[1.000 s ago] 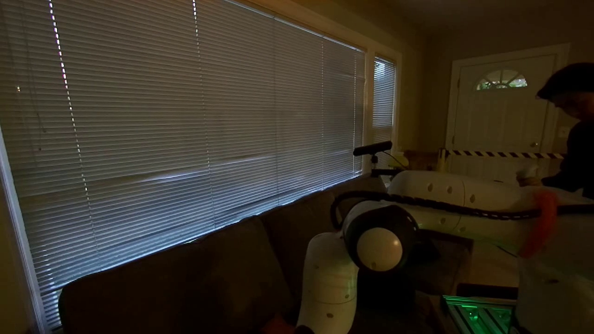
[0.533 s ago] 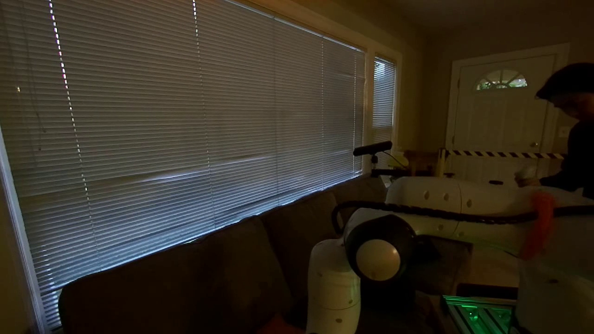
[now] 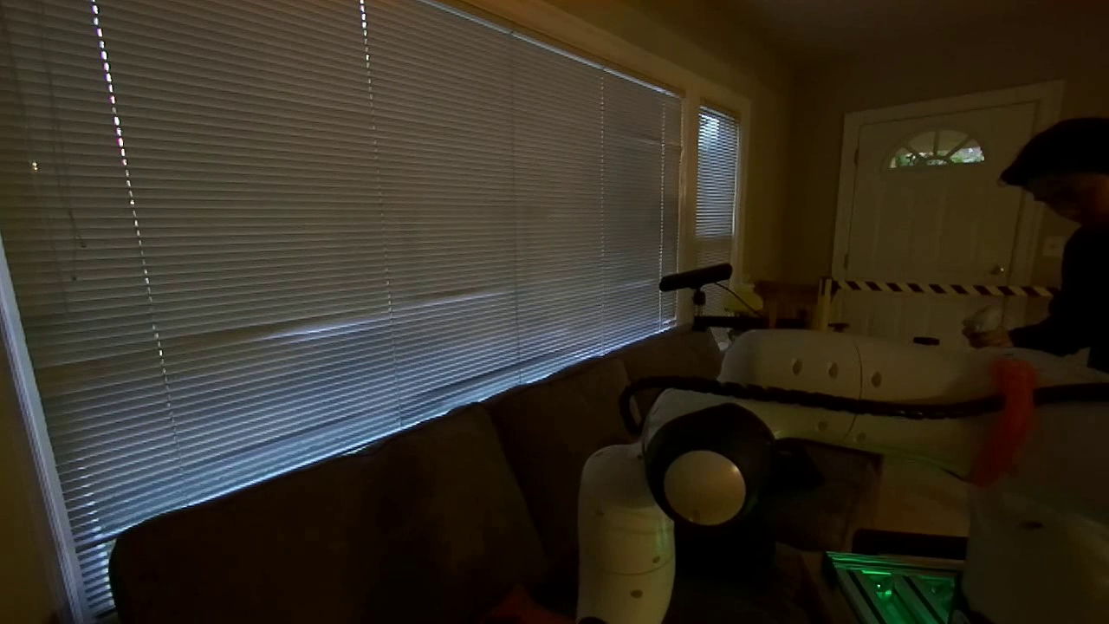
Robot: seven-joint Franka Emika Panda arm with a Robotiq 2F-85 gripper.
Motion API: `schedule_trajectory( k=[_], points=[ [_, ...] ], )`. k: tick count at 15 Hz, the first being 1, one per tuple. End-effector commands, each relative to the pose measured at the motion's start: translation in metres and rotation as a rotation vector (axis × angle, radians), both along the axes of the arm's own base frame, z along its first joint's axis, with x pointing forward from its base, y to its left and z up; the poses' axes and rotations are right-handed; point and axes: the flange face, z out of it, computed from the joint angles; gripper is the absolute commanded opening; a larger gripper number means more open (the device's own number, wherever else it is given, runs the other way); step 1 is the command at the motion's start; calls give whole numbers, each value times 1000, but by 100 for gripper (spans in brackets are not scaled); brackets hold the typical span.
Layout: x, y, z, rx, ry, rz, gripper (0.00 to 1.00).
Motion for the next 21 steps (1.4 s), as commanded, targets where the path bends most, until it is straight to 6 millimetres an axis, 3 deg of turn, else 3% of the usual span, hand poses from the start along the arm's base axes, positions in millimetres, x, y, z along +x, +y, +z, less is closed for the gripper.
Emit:
schedule_trajectory(
  k=[1,3,7,12,18,21],
  points=[
    [-10,-7,5,3,-6,9,80],
    [-14,-12,7,-9,4,-2,81],
    [-23,-29,10,-50,21,-31,70],
    [-29,-48,15,-85,27,-58,80],
    [-40,-60,11,-103,46,-135,73],
    [-47,-62,7,-104,61,-187,74]
  ],
)
